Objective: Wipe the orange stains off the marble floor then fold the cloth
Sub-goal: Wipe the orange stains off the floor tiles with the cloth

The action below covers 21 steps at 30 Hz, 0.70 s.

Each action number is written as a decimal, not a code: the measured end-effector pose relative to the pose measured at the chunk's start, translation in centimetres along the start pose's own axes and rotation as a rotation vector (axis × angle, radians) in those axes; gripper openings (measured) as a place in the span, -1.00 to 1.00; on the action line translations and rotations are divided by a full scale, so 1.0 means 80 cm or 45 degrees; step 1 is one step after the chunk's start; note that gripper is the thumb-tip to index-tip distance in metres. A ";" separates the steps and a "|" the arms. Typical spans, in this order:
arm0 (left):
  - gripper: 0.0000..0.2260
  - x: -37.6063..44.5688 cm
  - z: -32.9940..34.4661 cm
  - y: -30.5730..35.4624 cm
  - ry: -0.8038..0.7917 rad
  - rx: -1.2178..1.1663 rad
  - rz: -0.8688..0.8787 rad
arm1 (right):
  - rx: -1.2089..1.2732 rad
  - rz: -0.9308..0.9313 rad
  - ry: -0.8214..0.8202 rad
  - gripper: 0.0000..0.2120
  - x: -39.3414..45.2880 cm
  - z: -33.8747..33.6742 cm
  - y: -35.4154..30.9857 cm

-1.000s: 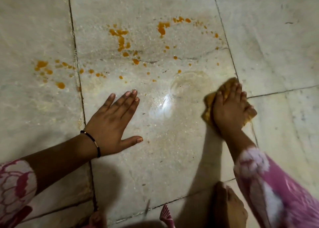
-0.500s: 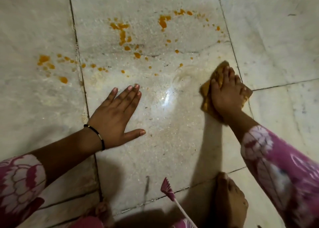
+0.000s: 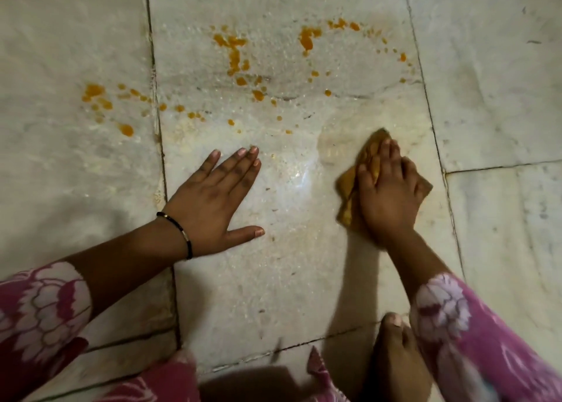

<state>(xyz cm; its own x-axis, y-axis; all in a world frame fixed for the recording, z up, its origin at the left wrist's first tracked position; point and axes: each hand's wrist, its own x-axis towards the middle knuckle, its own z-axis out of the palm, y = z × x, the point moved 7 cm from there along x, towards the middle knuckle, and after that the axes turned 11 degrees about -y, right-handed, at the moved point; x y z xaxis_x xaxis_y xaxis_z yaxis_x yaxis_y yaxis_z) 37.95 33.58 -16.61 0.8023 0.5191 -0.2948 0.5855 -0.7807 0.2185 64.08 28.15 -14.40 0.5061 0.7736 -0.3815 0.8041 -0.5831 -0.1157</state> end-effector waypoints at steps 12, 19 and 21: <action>-0.15 0.000 0.001 0.000 -0.042 0.024 -0.004 | -0.091 -0.201 -0.048 -0.35 -0.065 0.031 -0.013; -0.15 0.001 0.000 0.001 -0.049 0.039 0.005 | 0.018 -0.008 0.082 -0.37 0.047 -0.013 -0.057; -0.16 0.000 0.000 0.000 -0.062 0.041 0.013 | -0.047 -0.213 0.059 -0.37 0.029 0.003 -0.097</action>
<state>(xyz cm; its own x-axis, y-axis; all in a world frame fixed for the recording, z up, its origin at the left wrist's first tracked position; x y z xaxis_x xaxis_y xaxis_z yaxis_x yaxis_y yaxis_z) 37.96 33.62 -16.62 0.8013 0.4938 -0.3378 0.5724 -0.7972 0.1922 58.91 34.41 -14.61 0.3776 0.8700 -0.3171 0.8888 -0.4366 -0.1396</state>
